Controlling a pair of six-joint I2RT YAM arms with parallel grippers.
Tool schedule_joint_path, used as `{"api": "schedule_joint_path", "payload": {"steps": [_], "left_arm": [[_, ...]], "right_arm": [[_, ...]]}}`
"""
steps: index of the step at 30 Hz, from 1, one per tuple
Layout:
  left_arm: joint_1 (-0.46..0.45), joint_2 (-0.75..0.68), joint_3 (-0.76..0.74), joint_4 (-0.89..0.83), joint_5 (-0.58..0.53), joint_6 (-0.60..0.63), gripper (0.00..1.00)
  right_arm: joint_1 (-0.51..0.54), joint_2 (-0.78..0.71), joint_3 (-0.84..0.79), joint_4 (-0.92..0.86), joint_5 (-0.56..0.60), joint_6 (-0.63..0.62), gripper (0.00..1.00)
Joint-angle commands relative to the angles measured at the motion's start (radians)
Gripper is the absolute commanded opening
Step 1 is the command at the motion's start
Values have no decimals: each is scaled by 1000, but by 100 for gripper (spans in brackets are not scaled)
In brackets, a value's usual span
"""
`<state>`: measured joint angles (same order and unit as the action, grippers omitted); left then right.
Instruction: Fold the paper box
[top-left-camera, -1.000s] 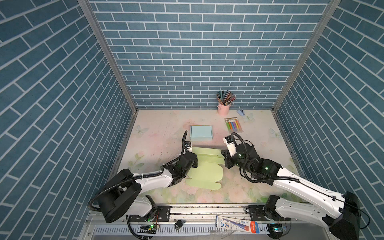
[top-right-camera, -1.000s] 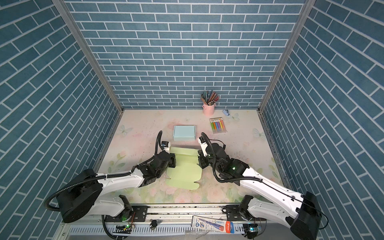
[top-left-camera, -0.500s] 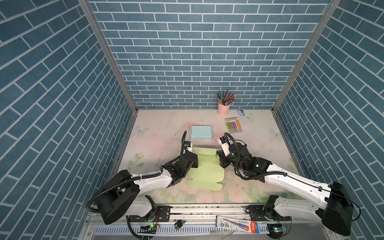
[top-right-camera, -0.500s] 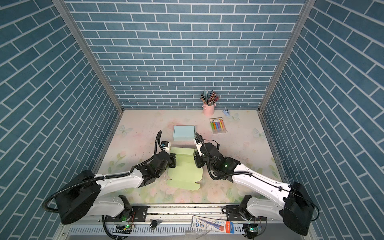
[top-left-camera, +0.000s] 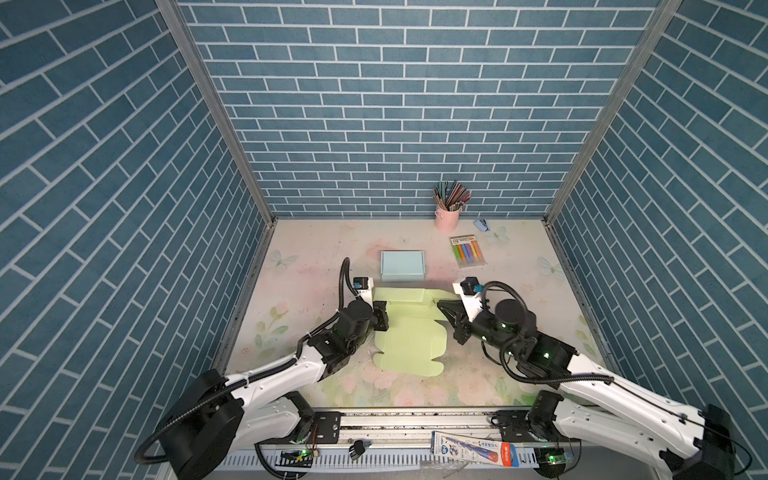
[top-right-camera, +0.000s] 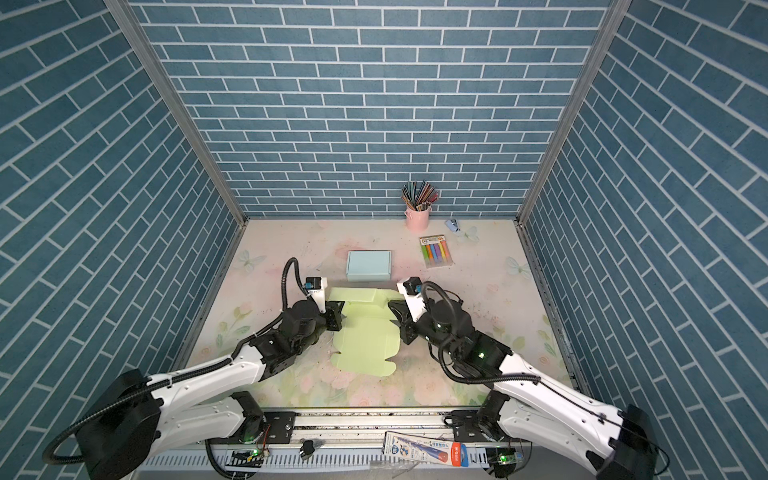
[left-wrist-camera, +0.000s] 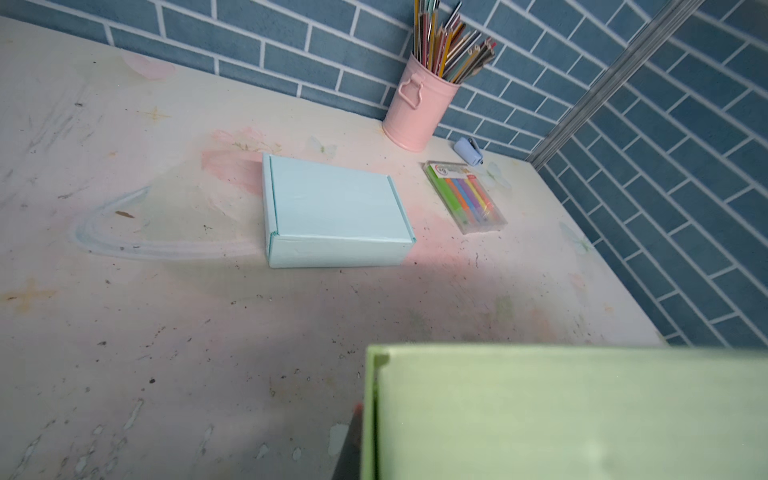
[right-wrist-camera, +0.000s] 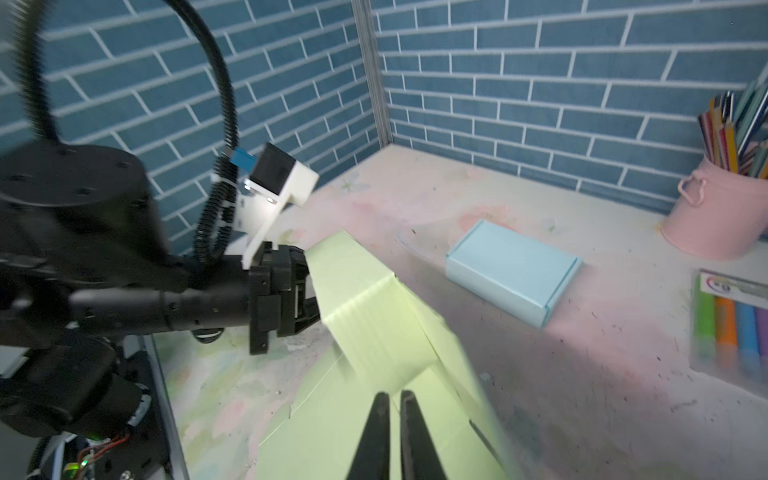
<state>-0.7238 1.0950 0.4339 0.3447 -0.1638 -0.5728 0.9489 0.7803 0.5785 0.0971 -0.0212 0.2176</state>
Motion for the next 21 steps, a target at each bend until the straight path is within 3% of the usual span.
{"api": "schedule_joint_path", "payload": {"steps": [1,7,12,16,21], "left_arm": [[61,-71,-27,-20,98,-18,0],[123,-194,-27,-62,179,-9,0],[128,-216,-5,-54,268,-9,0],[128,-206,-7,-29,319,-21,0],[128,-182,-22,13,335,-34,0]], "right_arm": [[2,-122,-75,104,-56,-27,16],[-35,-266,-224,246,-60,54,18],[-124,-196,-291,435,-221,139,16],[-126,-100,-266,564,-331,153,13],[-121,9,-218,590,-424,131,11]]}}
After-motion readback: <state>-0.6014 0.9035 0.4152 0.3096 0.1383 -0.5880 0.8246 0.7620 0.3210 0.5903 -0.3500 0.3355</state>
